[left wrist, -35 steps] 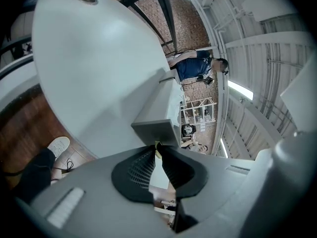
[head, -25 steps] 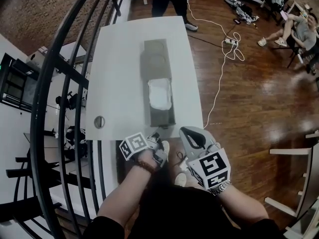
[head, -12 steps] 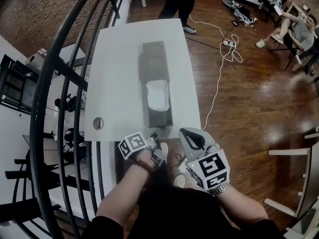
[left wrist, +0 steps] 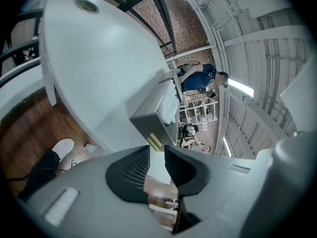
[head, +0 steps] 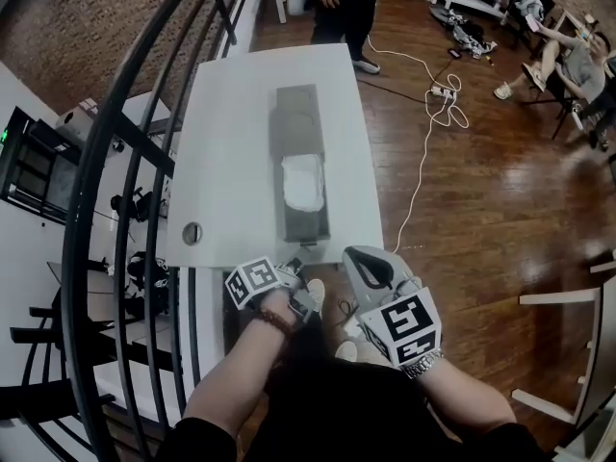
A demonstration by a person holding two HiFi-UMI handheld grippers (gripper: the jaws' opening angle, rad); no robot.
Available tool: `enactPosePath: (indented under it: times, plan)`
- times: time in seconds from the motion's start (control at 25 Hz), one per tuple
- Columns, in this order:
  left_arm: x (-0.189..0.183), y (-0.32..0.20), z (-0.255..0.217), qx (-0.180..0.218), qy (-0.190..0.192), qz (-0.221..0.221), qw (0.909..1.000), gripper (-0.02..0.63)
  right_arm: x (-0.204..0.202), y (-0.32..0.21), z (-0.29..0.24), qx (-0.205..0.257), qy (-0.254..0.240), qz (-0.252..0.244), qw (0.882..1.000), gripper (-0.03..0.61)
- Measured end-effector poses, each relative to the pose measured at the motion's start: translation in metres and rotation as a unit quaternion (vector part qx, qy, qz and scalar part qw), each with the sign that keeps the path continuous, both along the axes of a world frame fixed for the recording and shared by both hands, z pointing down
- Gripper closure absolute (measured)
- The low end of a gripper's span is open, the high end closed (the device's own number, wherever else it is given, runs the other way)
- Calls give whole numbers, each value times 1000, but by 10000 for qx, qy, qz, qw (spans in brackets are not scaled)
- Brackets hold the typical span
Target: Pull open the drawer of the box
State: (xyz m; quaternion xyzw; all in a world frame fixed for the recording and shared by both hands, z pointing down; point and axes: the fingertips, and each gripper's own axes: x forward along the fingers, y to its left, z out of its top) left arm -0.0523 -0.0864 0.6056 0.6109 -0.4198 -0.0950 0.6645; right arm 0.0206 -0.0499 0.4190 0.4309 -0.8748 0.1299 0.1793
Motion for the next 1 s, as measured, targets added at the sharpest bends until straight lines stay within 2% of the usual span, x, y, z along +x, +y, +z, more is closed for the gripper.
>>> enactPosePath:
  times: [0.16,0.32,0.6,0.72,1.0]
  plan:
    - [2,6,-18,231,-109,-3,9997,563,3,12,-8,107,-39,-64,9999,588]
    - [6,18,-44,711,-481,95,9963,600,8,31,-12,180,-103,-148,9997,588]
    - [16,49,-113,1816,-1182,354,9756,601,12,65,-26,383,-221,-299,9986,588]
    - [19,60,-145,2304,-1606,541,9582,601,14,76,-36,467,-255,-308,9981,588]
    - [33,84,-202,3317,-2726,1126,8961,601,13,95,-48,564,-287,-298,9976,588]
